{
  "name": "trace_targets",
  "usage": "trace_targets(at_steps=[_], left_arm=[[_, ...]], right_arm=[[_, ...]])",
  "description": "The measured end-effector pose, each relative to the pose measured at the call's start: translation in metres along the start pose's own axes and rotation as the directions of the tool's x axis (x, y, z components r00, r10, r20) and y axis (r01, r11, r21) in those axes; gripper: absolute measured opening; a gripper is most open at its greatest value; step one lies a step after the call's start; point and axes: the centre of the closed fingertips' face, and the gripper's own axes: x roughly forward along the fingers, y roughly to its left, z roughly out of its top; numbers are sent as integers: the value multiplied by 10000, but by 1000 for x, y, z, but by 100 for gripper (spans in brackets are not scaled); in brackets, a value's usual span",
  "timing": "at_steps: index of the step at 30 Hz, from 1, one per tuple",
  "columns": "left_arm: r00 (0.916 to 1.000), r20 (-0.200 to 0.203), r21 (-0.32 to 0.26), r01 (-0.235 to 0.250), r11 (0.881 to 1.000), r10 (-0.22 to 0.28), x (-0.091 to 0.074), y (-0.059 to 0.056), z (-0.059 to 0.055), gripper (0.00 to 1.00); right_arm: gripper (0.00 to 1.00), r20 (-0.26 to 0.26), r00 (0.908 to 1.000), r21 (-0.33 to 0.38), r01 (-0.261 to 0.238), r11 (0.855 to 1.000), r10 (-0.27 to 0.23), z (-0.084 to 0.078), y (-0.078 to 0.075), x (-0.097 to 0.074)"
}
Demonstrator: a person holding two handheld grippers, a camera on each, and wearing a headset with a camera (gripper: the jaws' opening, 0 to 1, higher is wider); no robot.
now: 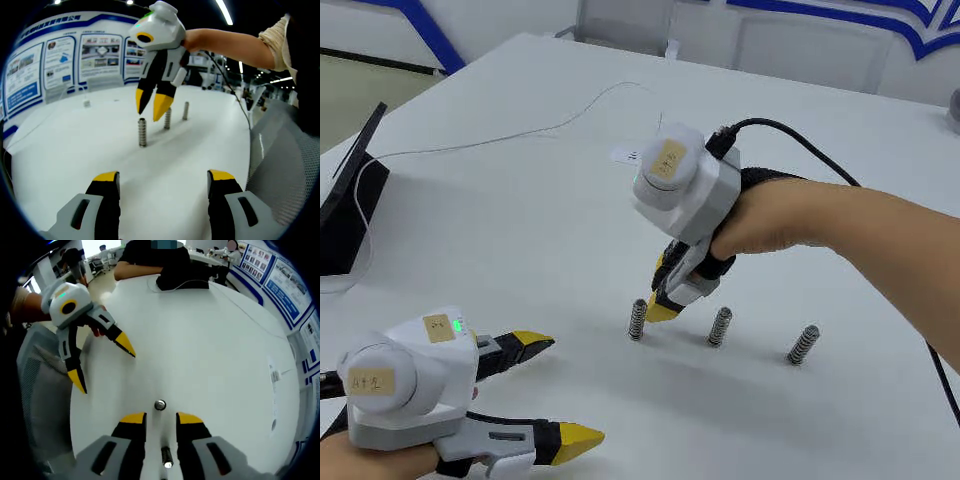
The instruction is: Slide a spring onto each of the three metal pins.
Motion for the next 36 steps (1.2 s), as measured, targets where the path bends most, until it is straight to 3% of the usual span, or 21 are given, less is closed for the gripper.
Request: trace_targets(at_steps=[36], left_arm=[[9999, 32, 165, 98, 9998, -98, 7, 4, 11, 72]], right_arm=[[33, 851, 9930, 869, 740, 9935, -814, -34, -6, -19]])
